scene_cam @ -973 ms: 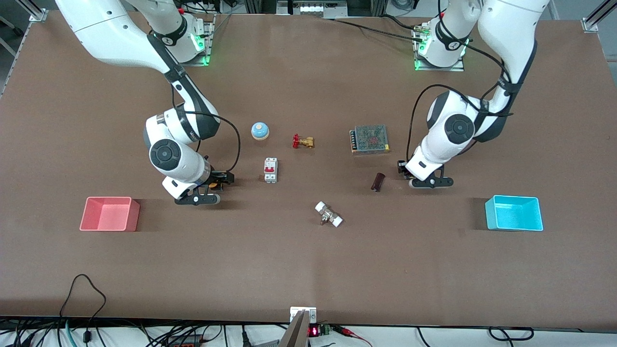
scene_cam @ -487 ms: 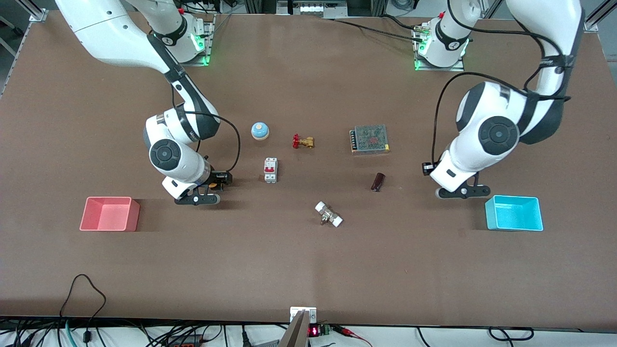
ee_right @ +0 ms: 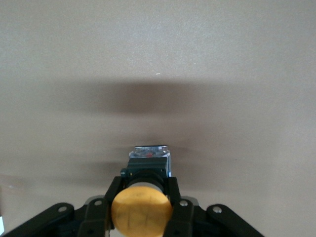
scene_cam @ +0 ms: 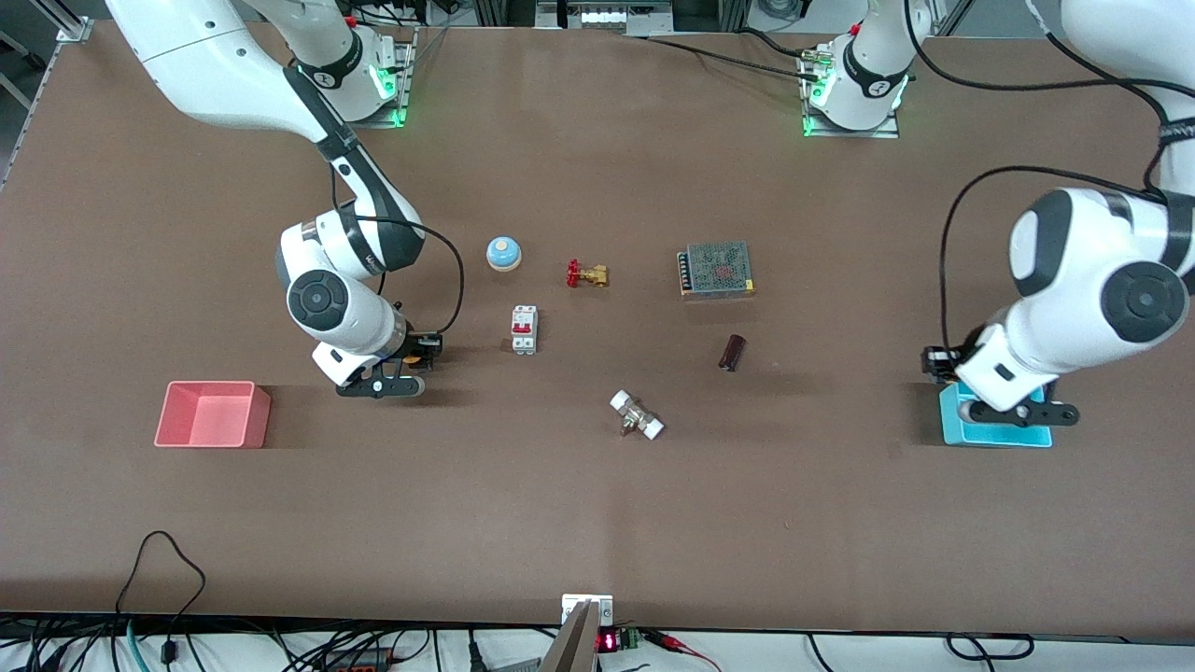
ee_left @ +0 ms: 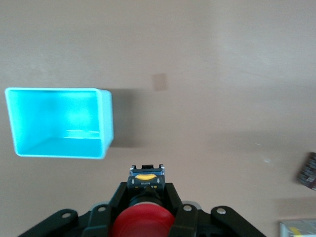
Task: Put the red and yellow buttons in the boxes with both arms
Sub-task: 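Carry the yellow button over the pink box while the left gripper carries red, then lower the yellow button into the pink box while the left gripper lowers red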
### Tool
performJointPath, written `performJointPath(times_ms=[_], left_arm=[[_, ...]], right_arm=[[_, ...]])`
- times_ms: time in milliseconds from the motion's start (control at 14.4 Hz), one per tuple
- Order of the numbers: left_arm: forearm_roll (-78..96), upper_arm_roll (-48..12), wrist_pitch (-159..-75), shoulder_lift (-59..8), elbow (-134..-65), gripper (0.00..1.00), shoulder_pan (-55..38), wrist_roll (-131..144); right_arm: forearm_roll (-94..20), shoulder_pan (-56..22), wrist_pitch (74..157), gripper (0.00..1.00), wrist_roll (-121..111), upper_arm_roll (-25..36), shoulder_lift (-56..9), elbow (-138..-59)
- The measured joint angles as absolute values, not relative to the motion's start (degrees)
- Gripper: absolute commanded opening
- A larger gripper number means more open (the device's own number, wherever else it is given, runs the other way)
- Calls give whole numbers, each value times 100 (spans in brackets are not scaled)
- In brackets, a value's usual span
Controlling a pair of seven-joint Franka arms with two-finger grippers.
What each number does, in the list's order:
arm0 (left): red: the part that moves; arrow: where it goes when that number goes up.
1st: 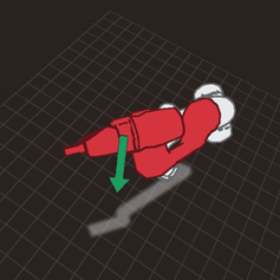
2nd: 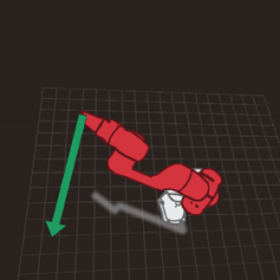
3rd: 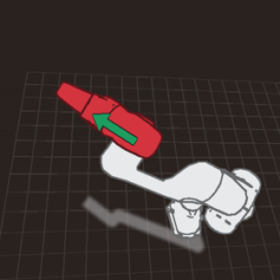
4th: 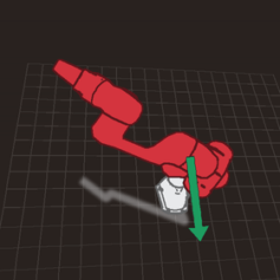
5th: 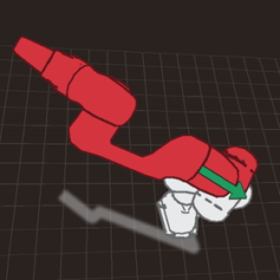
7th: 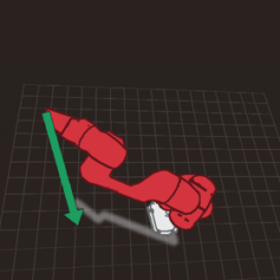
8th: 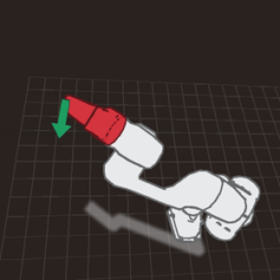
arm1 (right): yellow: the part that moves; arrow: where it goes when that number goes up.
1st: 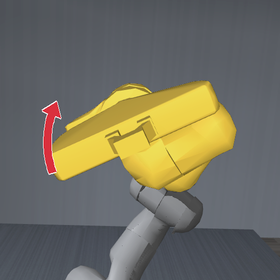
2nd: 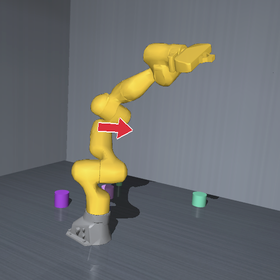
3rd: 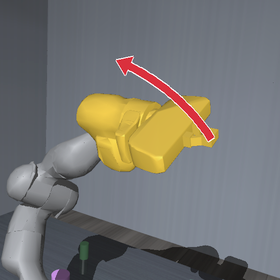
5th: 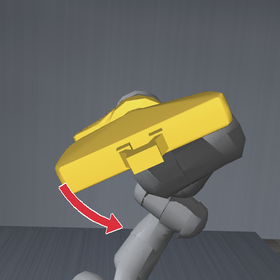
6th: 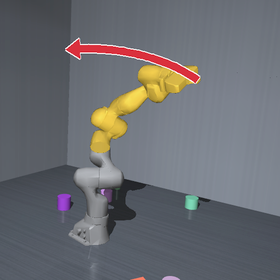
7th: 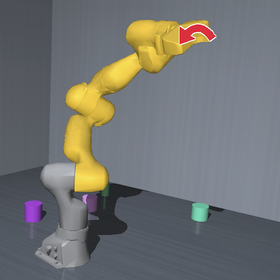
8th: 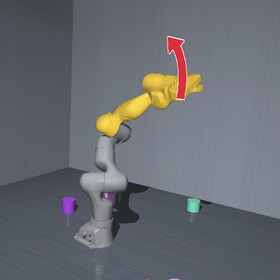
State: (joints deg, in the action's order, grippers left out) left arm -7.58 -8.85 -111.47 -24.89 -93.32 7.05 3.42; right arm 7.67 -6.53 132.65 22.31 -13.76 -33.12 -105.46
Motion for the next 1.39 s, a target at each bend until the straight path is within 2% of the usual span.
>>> performJointPath(times_ms=[70,209,487,695,973,1390], left_arm=[[-887,-884,-11150,-2663,-9230,10,791,308],[-1135,-883,-11205,-2970,-9104,8,904,304],[-1420,-874,-11972,-3392,-9036,8,1357,-111],[-1422,-872,-12424,-3600,-9013,8,1666,-557],[-1422,-874,-12628,-3817,-9007,8,1817,-589],[-1126,-905,-12738,-3989,-9010,8,1946,-590]], right_arm=[[767,-635,13266,24,2231,-1376,-3309,-10515],[767,-551,13145,24,2212,-1375,-3219,-10385],[562,-79,11819,24,1424,-1335,-2583,-9766],[338,201,11319,24,297,-897,-2252,-9412],[303,395,11336,24,-876,-113,-2298,-9261],[-198,448,12099,25,-990,294,-2817,-9245]])
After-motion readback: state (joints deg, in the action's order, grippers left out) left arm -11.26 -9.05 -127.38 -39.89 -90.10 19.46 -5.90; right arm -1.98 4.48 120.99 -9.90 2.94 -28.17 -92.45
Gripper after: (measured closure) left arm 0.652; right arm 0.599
